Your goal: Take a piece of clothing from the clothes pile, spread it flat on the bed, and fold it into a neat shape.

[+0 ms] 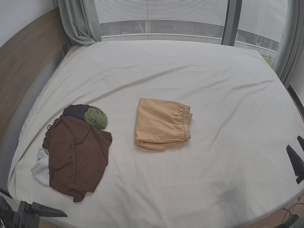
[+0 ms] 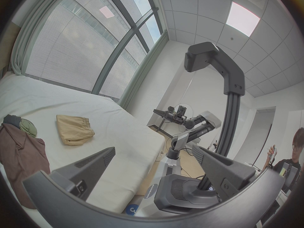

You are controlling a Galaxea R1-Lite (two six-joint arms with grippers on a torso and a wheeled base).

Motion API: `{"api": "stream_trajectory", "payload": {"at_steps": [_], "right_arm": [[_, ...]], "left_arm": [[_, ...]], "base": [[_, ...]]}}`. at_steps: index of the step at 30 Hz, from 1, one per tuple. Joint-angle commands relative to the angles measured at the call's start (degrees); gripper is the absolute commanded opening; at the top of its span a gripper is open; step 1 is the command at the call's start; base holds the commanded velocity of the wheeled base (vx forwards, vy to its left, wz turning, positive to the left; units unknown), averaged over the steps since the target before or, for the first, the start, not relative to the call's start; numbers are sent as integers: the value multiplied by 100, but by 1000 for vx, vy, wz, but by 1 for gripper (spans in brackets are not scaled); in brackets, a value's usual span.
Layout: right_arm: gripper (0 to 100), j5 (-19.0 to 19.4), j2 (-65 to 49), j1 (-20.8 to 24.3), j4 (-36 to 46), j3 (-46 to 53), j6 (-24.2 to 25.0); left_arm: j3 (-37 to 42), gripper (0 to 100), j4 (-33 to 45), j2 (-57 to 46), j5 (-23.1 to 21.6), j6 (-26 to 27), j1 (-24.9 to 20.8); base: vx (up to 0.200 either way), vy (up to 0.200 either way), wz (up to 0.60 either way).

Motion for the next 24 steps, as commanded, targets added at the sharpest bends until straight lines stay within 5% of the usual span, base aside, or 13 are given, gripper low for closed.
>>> {"api": "stream_trajectory", "payload": {"at_steps": [1, 6, 7, 12, 16, 21, 24], "right_arm": [[100, 331, -3791, -86, 2913, 101, -17], [100, 560, -4081, -148, 3704, 101, -34], [100, 463, -4081, -148, 4012, 101, -148], [100, -1444, -4081, -148, 4372, 101, -957], [100, -1523, -4072, -156, 4372, 101, -1045], [100, -1550, -4081, -148, 4381, 101, -992], [100, -1866, -4072, -156, 4390, 101, -685]], "left_arm": [[72, 100, 1326, -2390, 4, -467, 10], [90, 100, 1432, -3076, 136, -810, 46], [90, 100, 1432, -3049, 479, -687, 63], [90, 100, 1643, -3049, 1604, -335, 169], [90, 100, 2108, -3058, 2544, 289, 441], [90, 100, 3233, -3577, 3124, 1045, 986], [81, 100, 3207, -3542, 4267, 1168, 960]], "base": [[0, 0, 0], [0, 0, 0], [0, 0, 0], [0, 0, 0], [0, 0, 0], [0, 0, 0], [0, 0, 0]]}}
